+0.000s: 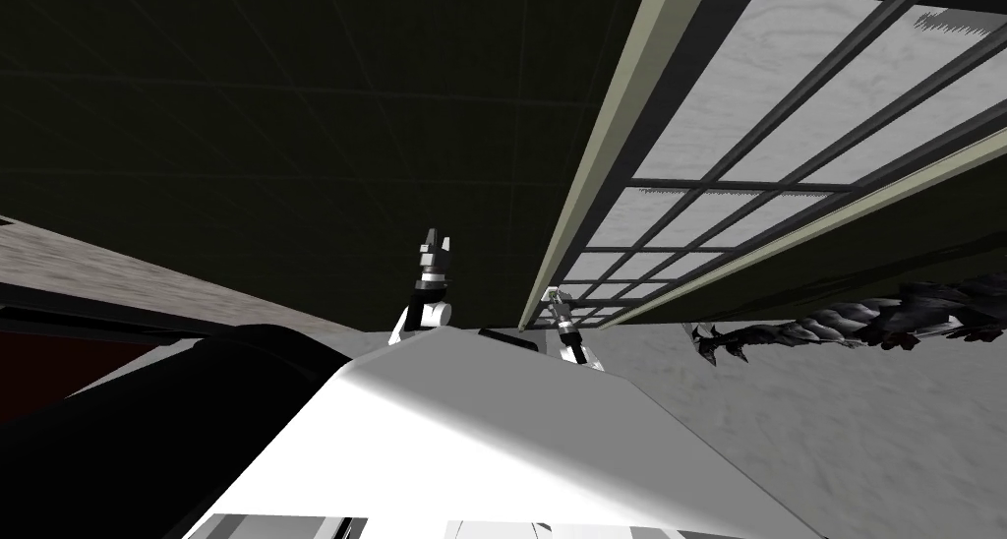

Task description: Pull the door open

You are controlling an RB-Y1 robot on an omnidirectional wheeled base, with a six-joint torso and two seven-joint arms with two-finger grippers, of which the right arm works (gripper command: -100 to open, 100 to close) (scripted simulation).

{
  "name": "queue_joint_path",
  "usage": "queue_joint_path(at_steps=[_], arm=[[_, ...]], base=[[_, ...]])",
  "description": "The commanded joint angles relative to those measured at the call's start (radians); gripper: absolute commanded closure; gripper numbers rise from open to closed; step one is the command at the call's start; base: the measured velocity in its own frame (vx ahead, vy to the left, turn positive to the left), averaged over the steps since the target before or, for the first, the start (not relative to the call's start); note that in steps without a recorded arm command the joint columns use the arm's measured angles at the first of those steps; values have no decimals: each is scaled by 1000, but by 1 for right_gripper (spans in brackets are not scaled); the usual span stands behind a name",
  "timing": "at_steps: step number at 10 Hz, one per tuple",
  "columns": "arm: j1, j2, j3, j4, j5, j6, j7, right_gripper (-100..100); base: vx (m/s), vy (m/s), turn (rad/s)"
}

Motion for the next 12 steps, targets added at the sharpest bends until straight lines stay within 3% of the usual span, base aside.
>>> queue_joint_path(at_steps=[1, 2, 9, 10, 12], arm=[[0, 0, 0, 0, 0, 1, 0, 100], [0, 0, 0, 0, 0, 1, 0, 100], [4, -9, 13, -2, -47, 2, -187, 100], [8, -26, 4, 4, -39, -11, -149, -100], [16, -46, -5, 6, -34, -20, -130, -100]], base=[[0, 0, 0], [0, 0, 0], [-35, -20, 53], [-118, 0, 37], [-184, 17, 0]])
